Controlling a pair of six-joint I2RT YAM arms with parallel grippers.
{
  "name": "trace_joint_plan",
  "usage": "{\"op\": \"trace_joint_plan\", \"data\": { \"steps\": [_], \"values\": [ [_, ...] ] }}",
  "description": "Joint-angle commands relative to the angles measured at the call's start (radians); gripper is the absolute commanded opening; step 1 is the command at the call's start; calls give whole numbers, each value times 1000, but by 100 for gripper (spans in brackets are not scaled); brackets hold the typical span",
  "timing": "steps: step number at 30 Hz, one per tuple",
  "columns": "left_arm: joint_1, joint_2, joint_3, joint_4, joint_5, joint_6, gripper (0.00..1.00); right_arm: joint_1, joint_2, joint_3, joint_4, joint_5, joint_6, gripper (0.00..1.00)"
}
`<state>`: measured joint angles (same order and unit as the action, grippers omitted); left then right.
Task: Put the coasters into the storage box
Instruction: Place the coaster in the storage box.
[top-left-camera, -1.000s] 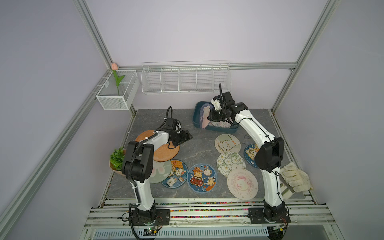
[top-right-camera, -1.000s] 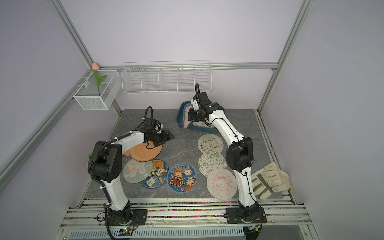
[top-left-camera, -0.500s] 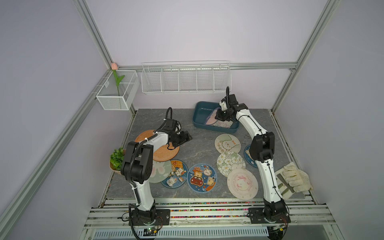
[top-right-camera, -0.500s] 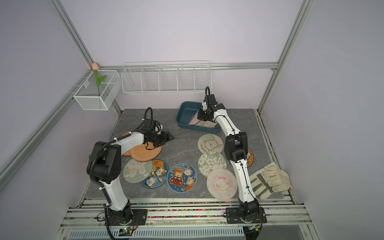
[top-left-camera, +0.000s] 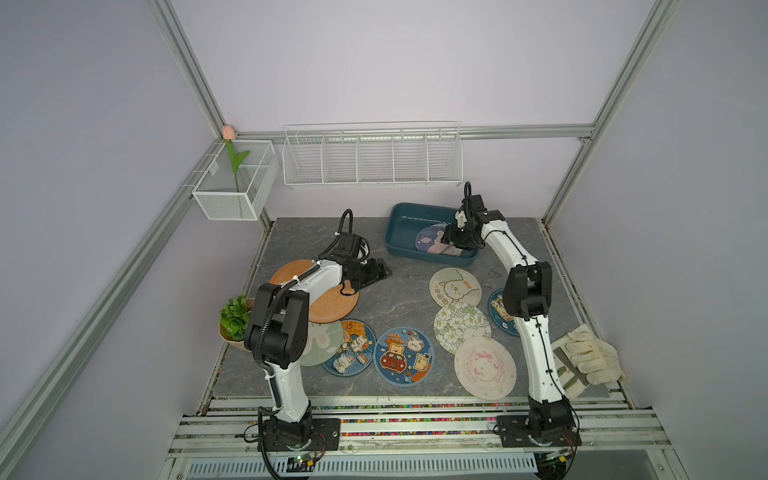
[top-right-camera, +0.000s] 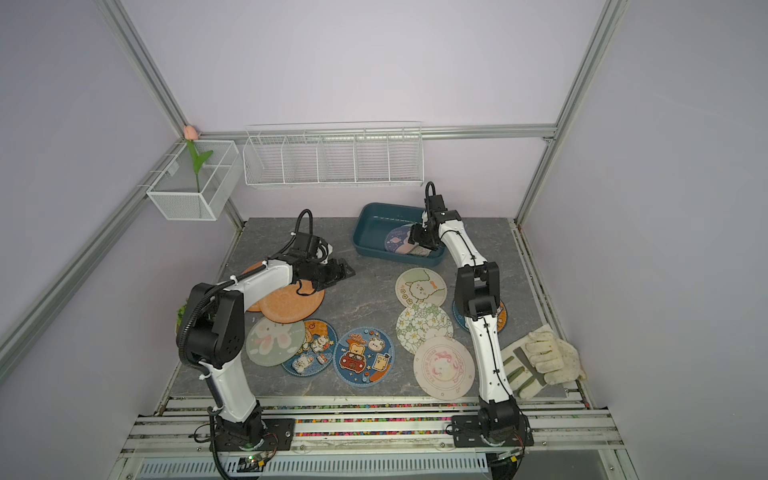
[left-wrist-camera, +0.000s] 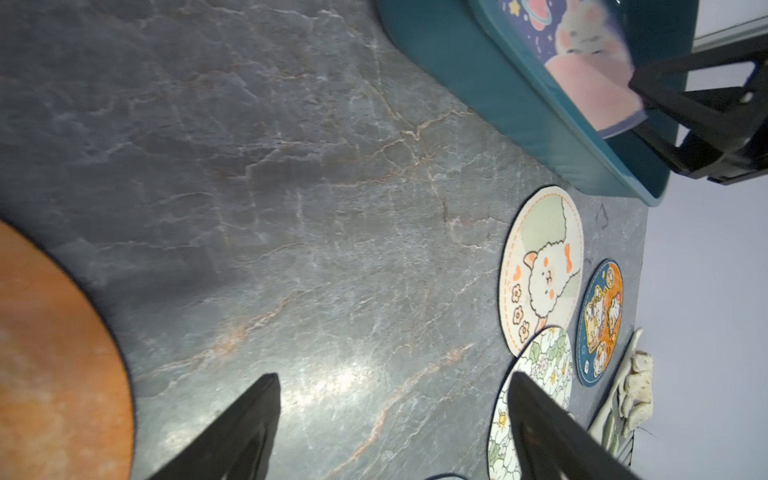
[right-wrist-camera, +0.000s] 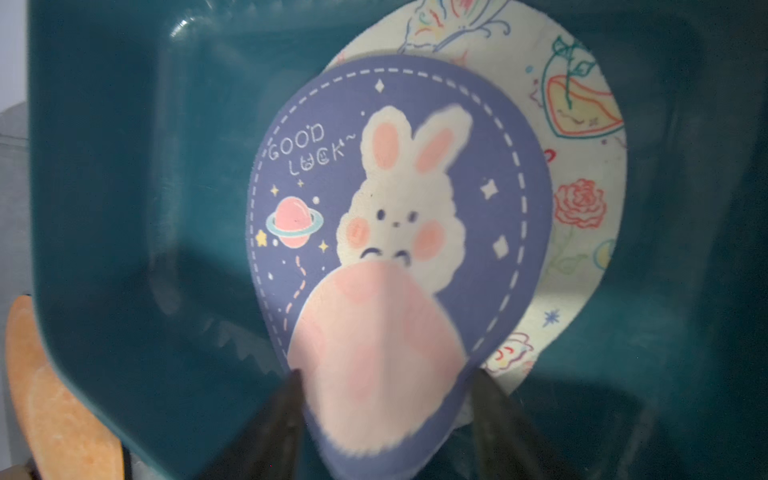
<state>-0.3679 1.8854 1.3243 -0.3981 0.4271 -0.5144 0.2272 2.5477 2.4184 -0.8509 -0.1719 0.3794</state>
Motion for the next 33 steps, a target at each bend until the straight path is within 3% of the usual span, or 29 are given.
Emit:
{"op": "trace_joint_plan", "data": {
  "steps": [1, 13, 24, 33],
  "values": [
    [-32, 24, 54, -29, -14, 10, 86, 5, -82, -41, -19, 43, -47, 86],
    [-144, 65, 116, -18, -45, -16, 86, 5, -347, -313, 4, -15, -82, 100],
    [-266, 148, 209, -2, -129, -79, 78, -16, -614, -640, -29, -123, -151, 99],
    [-331, 260, 334, -39, -180, -110, 70, -111, -755, -878, -29, -165, -198, 99]
  ]
}}
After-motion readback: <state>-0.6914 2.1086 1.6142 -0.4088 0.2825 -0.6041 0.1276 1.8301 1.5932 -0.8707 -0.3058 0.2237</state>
